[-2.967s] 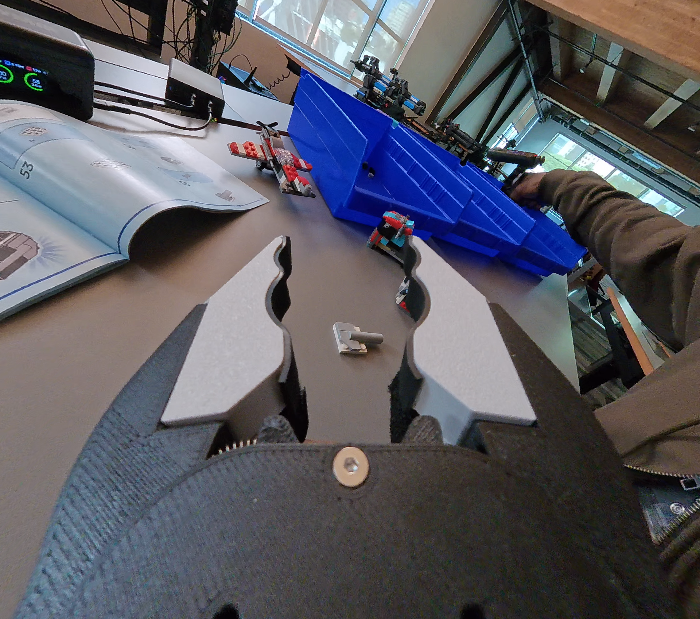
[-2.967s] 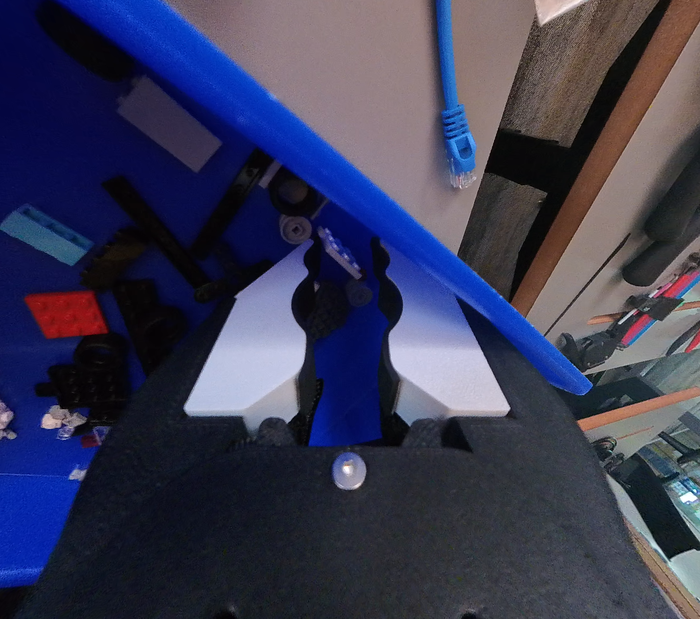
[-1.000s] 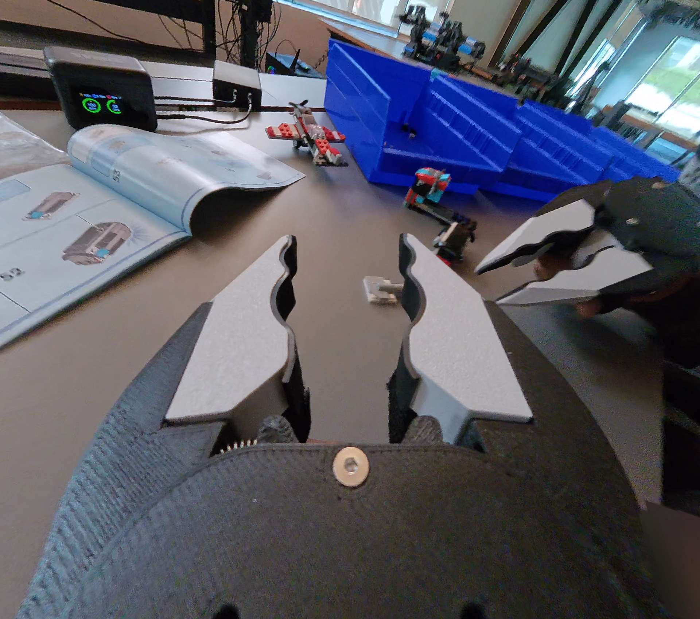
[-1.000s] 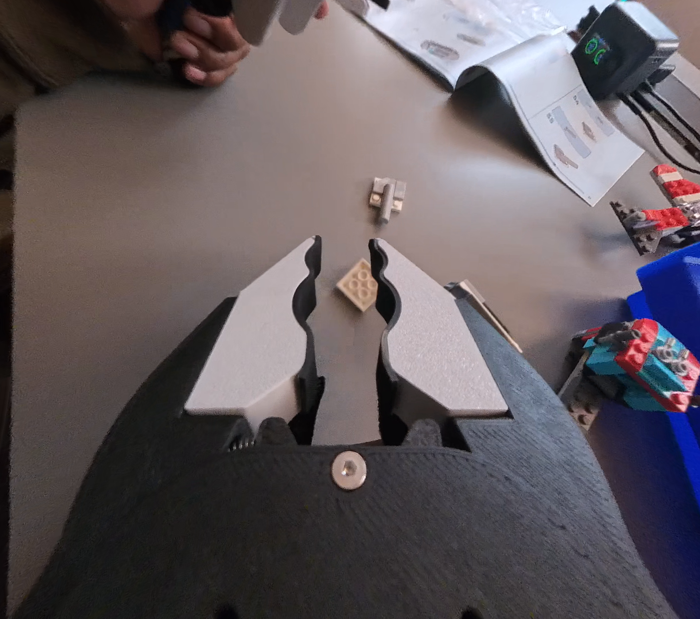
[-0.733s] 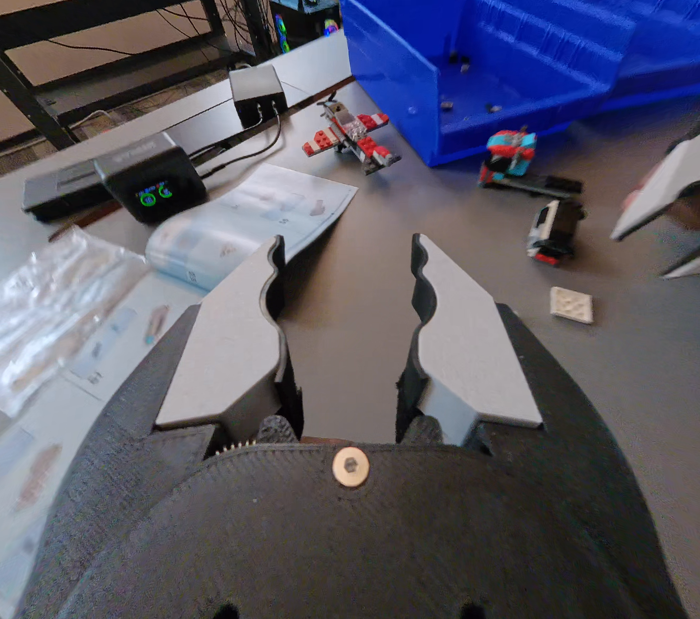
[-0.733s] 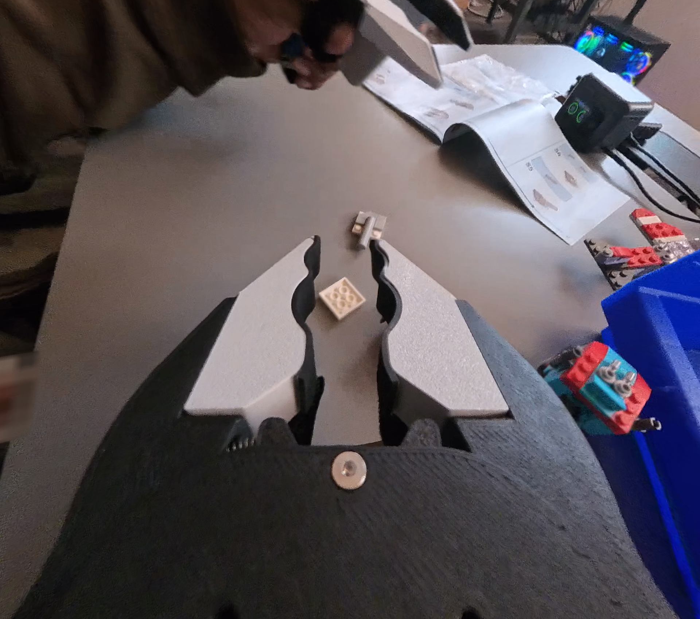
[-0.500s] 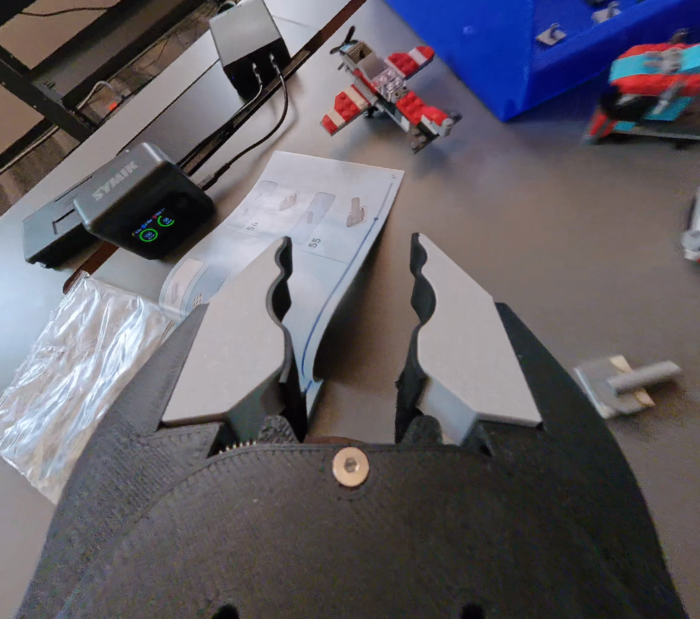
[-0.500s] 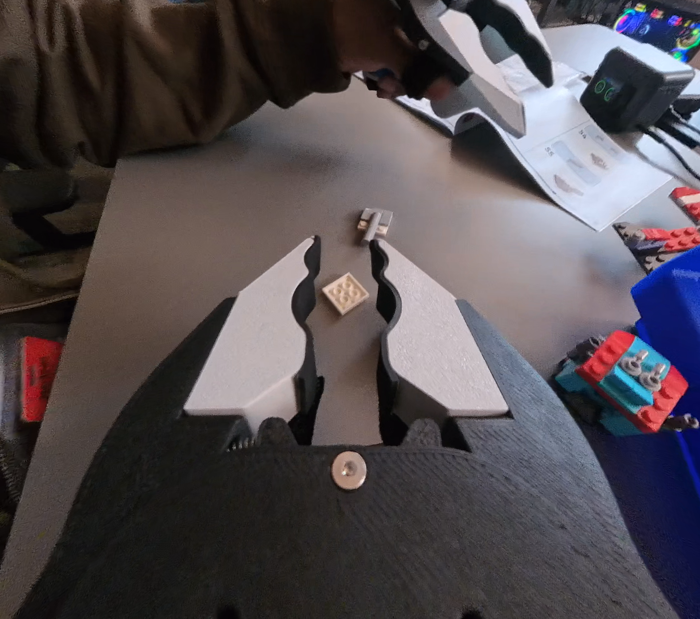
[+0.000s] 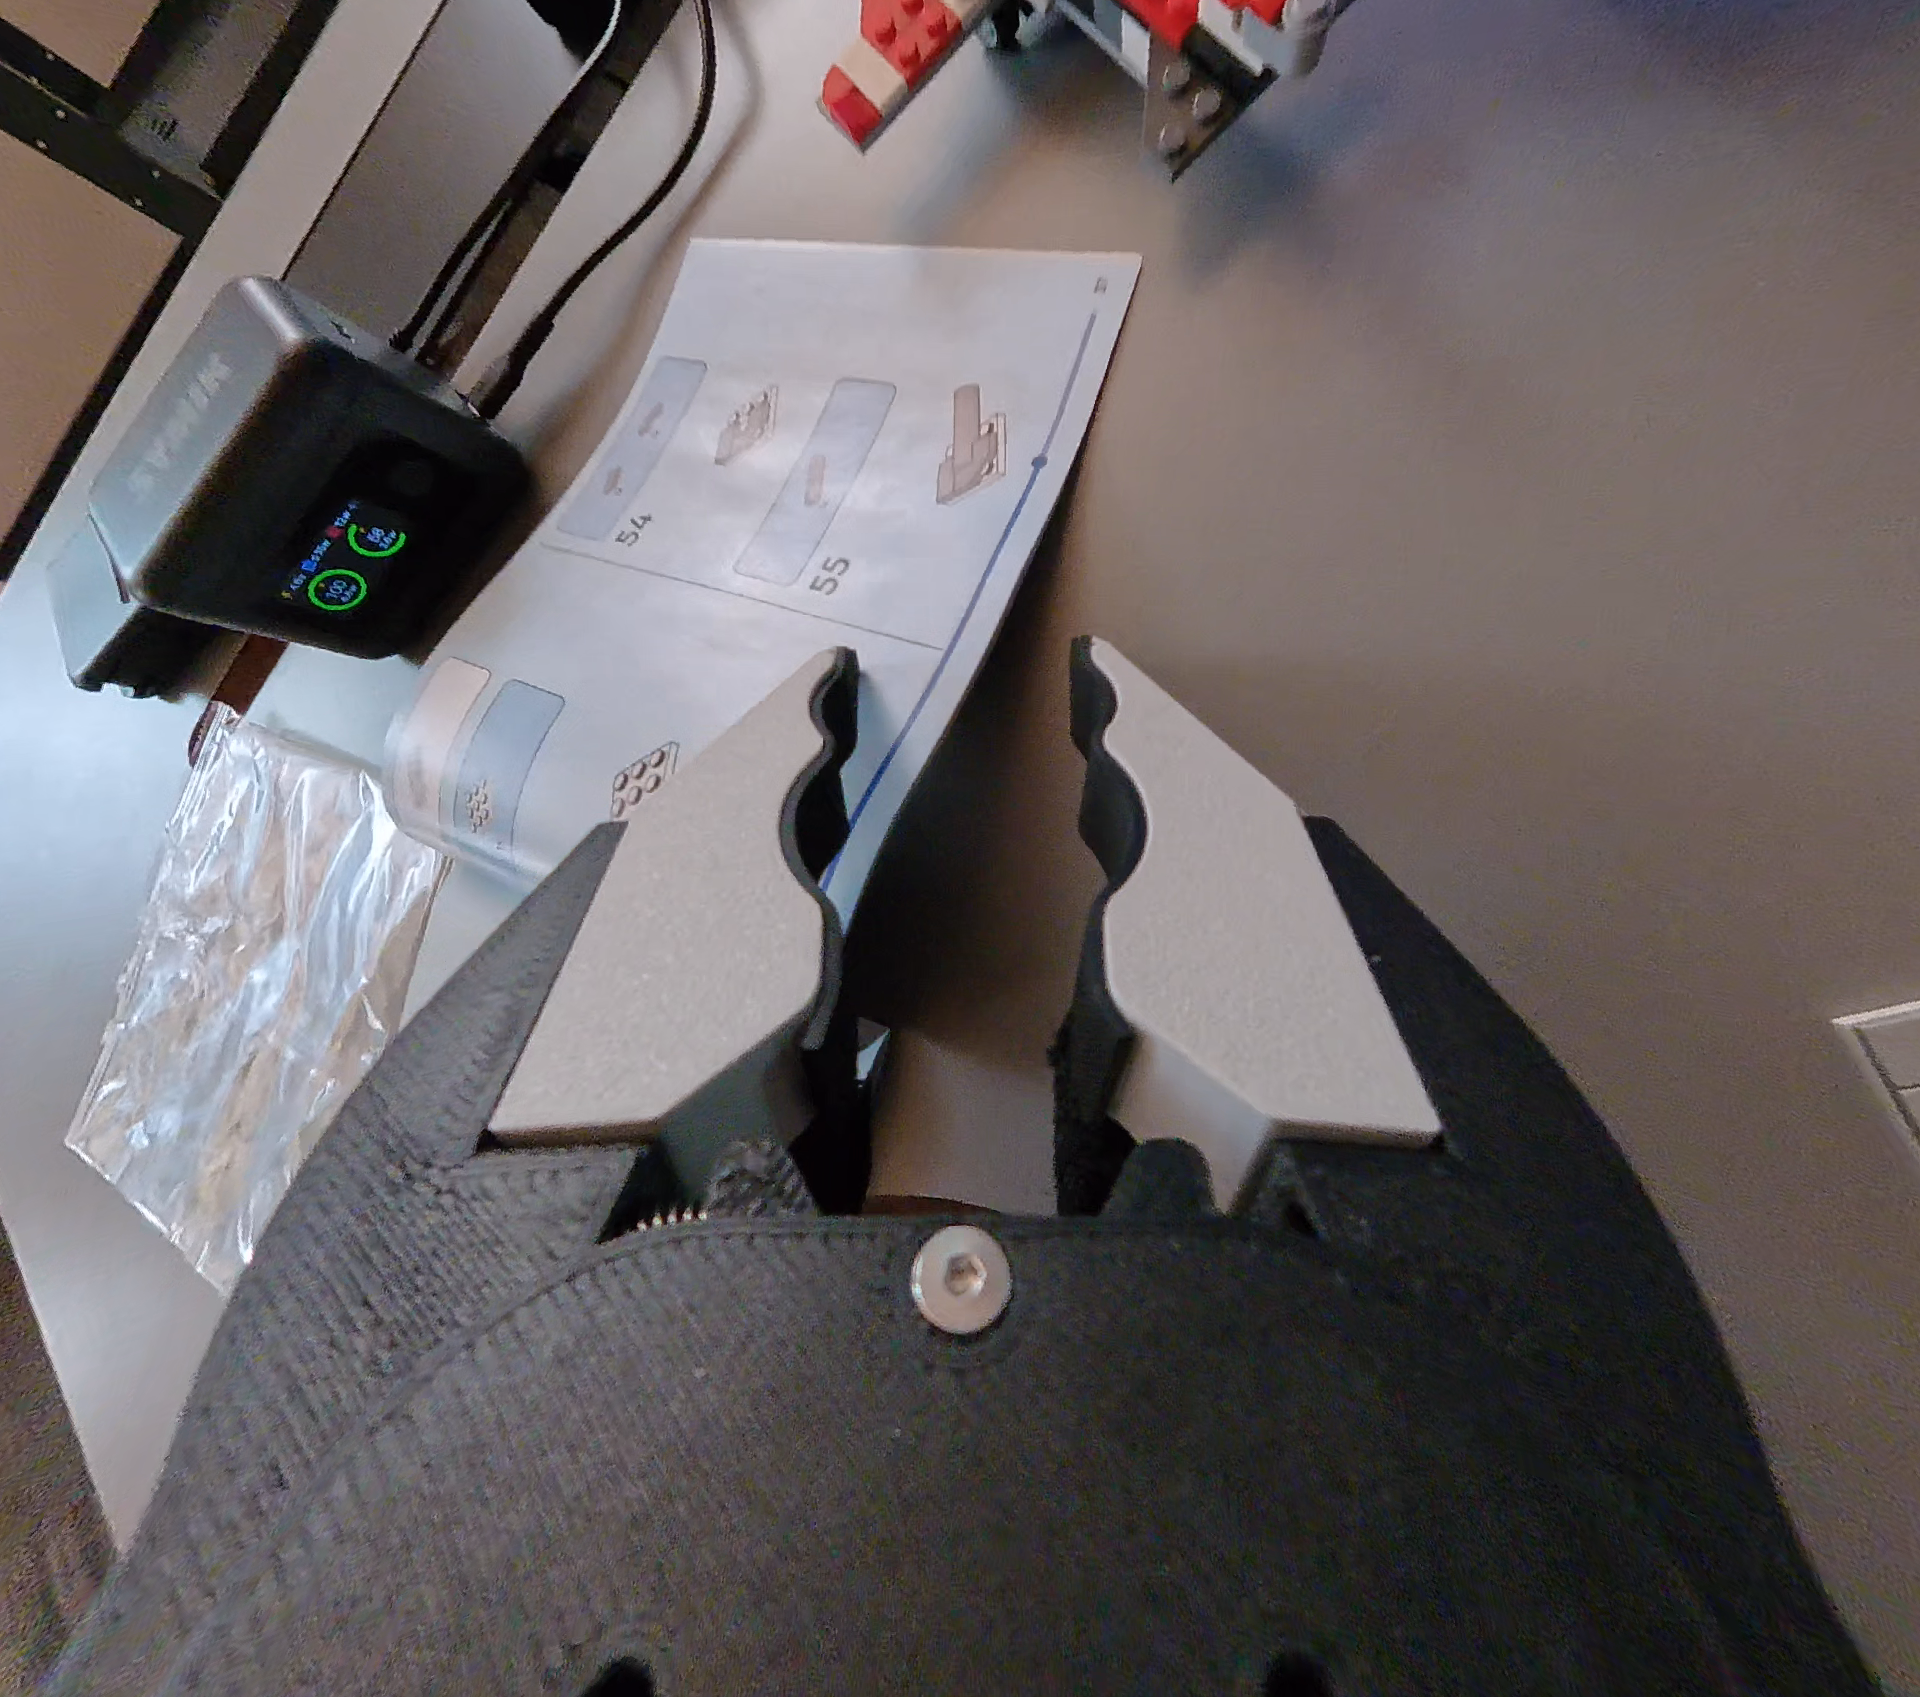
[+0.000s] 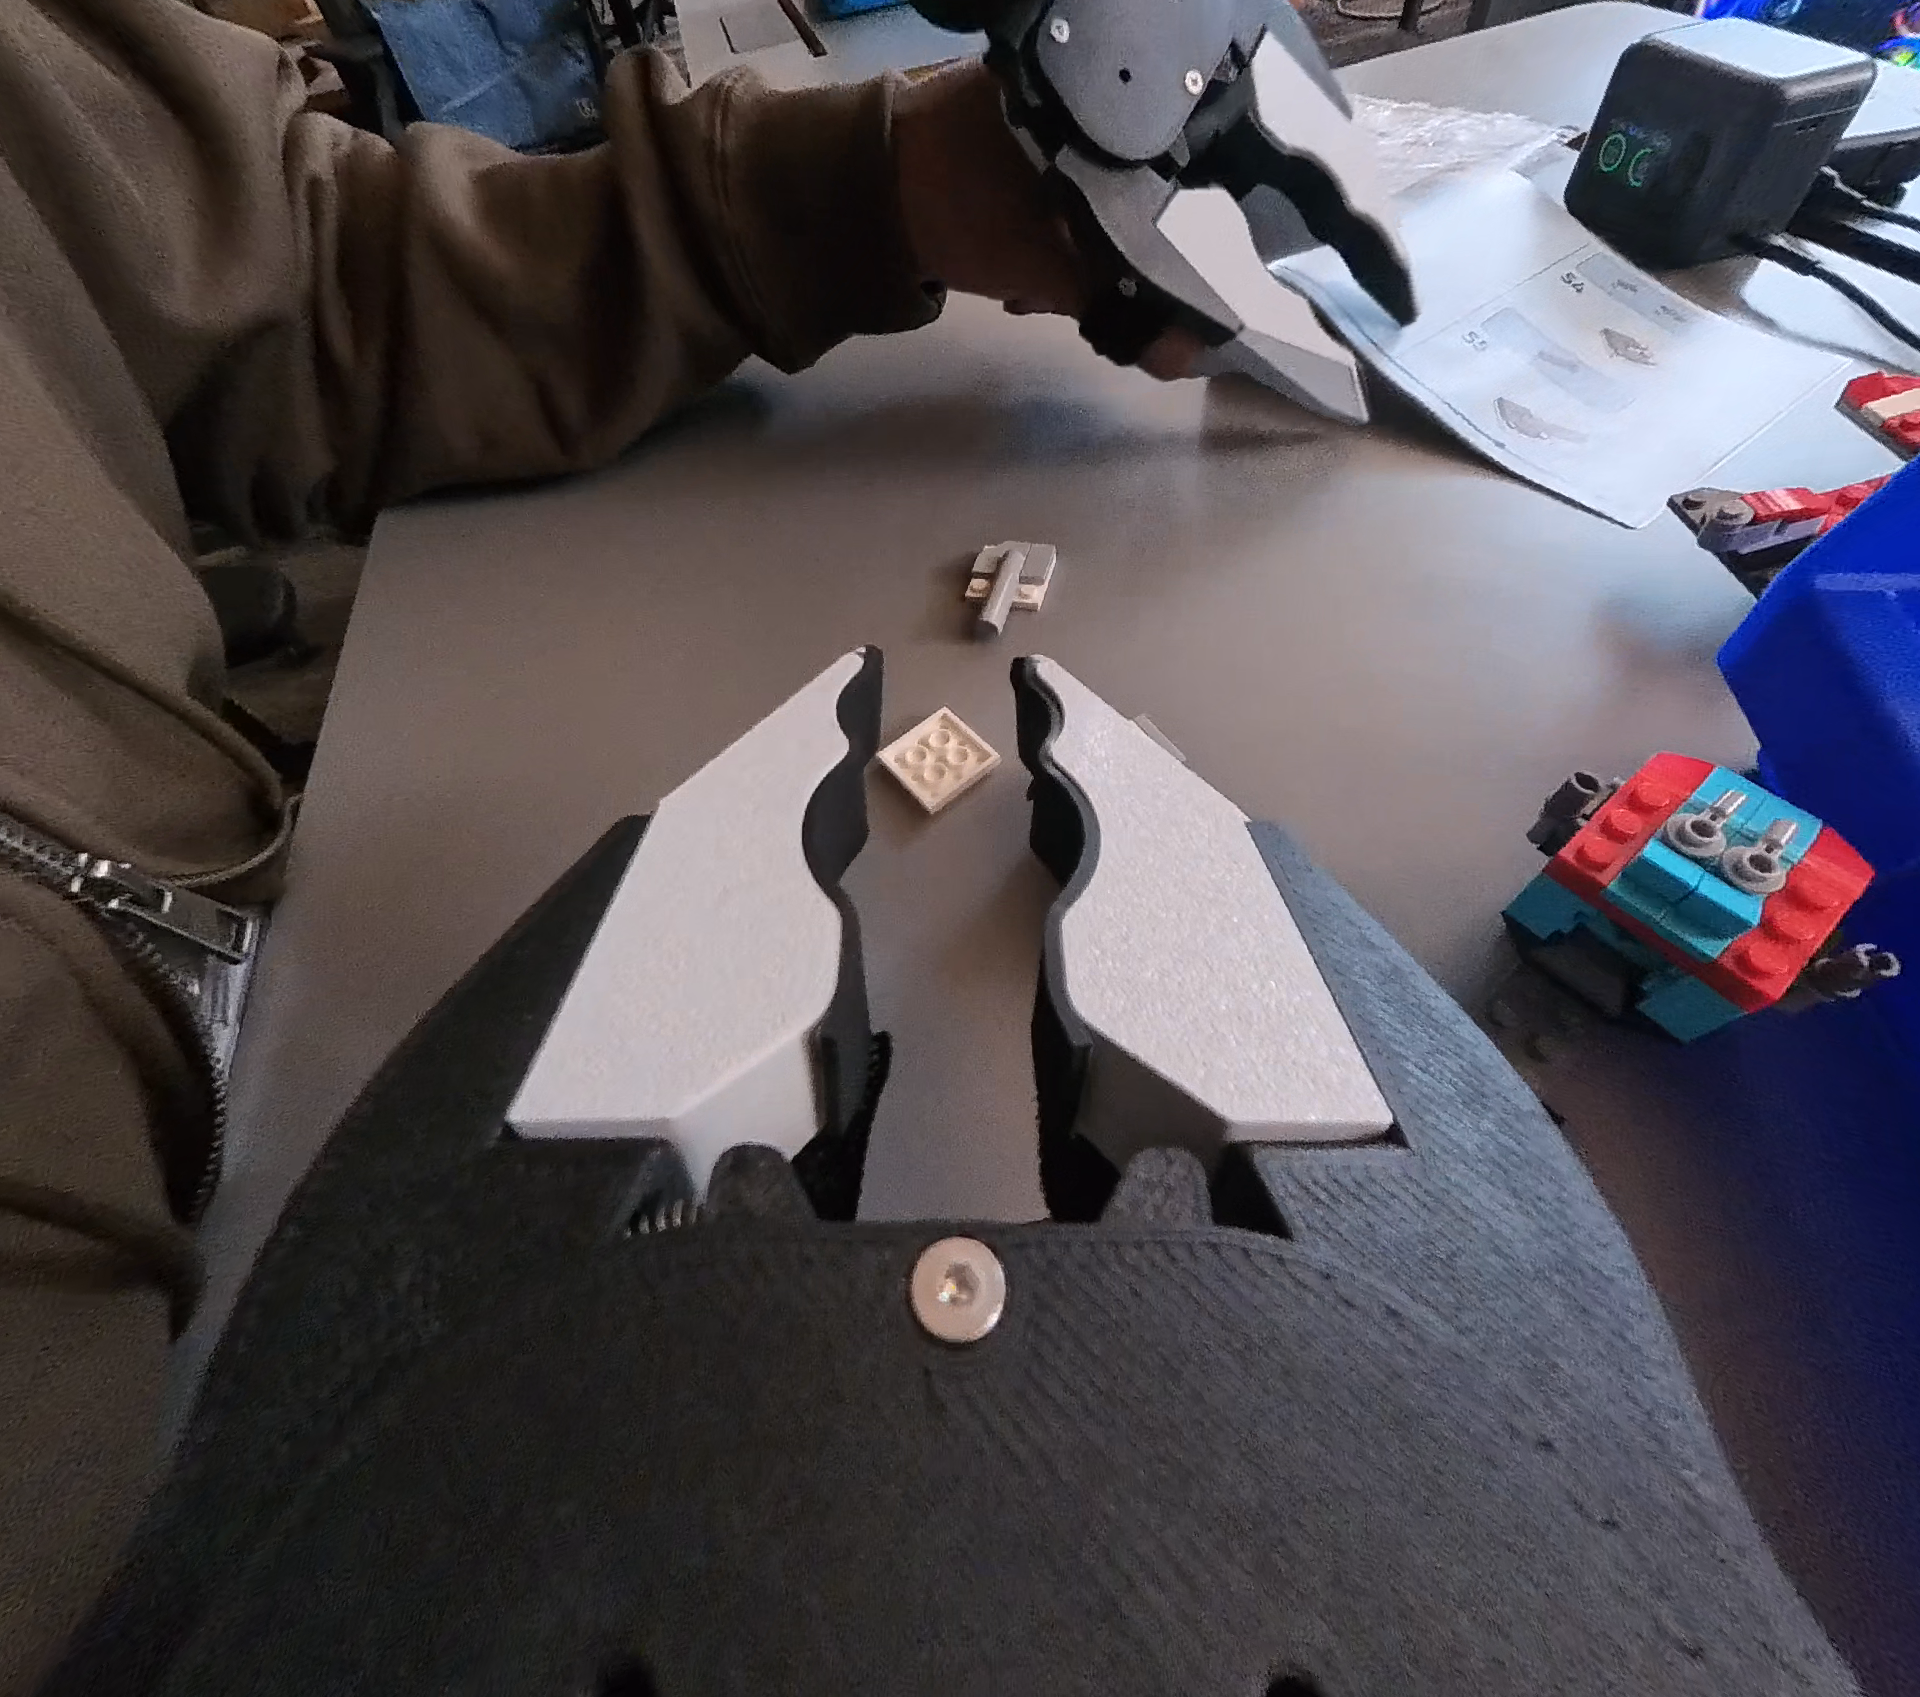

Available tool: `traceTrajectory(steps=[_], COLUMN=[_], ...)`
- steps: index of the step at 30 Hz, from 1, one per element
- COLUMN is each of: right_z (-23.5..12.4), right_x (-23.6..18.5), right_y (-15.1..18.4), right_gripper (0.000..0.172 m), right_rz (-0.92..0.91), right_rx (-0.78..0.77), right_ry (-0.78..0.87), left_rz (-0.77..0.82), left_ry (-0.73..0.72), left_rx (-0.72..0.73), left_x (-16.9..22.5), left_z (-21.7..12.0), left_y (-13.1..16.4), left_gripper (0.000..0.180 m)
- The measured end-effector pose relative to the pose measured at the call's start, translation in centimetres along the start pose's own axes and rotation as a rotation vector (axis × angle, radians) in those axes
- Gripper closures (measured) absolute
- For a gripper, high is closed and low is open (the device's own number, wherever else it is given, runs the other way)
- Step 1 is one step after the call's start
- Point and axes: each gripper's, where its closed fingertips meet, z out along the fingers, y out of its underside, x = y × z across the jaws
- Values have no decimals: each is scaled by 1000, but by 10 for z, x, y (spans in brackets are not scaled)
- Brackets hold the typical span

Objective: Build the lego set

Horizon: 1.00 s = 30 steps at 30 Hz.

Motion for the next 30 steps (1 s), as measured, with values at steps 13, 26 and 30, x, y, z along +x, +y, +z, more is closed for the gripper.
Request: traceTrajectory(steps=[13, 26, 30], right_z=[1, 0, 0], right_x=[1, 3, 3], right_y=[1, 0, 0], right_gripper=[145, 146, 146], right_rz=[4, 23, 25], right_rx=[-5, -2, -2], right_ry=[-1, -5, -6], left_rz=[30, 39, 32], left_ry=[-15, -40, -50], left_rx=[-39, -62, -59], left_x=[0, -7, -11], left_z=[-7, -21, -26], left_y=[13, 26, 27], left_gripper=[152, 151, 151])
